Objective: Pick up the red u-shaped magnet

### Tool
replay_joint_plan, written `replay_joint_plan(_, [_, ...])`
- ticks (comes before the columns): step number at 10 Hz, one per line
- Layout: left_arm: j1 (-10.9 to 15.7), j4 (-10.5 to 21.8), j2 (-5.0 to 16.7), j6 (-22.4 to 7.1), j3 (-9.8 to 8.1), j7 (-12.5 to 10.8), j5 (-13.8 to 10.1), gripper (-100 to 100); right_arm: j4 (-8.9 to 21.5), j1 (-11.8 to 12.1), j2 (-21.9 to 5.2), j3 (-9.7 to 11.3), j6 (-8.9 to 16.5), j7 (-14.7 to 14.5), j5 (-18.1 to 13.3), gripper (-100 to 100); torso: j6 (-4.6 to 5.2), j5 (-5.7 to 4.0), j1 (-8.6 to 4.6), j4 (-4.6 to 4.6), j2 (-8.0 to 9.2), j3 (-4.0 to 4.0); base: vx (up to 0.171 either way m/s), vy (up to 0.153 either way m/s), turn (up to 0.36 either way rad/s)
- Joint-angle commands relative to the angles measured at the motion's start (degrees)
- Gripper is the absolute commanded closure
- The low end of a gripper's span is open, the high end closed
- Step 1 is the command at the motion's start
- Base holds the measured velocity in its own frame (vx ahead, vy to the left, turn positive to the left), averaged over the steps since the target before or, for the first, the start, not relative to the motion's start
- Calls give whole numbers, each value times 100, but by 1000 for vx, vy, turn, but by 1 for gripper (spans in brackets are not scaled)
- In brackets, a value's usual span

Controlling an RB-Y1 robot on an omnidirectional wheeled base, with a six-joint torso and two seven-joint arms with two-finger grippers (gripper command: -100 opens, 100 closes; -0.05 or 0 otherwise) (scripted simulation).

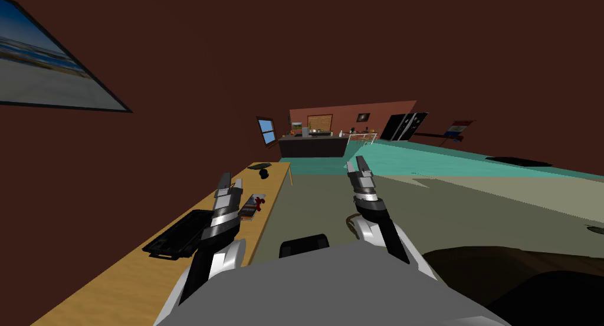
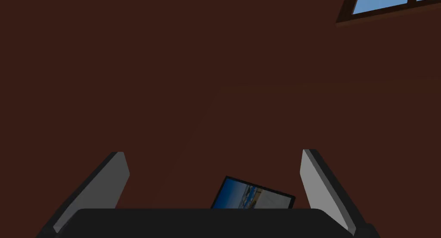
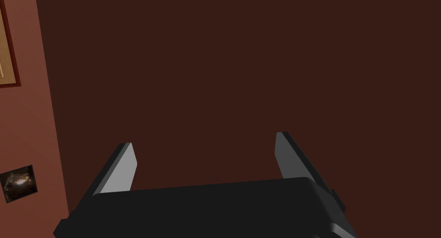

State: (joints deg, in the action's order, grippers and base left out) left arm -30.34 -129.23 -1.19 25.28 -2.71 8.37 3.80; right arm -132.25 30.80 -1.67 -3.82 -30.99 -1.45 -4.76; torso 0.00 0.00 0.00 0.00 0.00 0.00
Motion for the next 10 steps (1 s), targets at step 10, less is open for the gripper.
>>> replay_joint_plan(10, [51, 1420, 924, -261, -188, 633, 601, -100, 0, 0, 0, 0, 0, 0, 0, 0, 1, 0, -2, -1, -5, -3, 8, -10, -40])
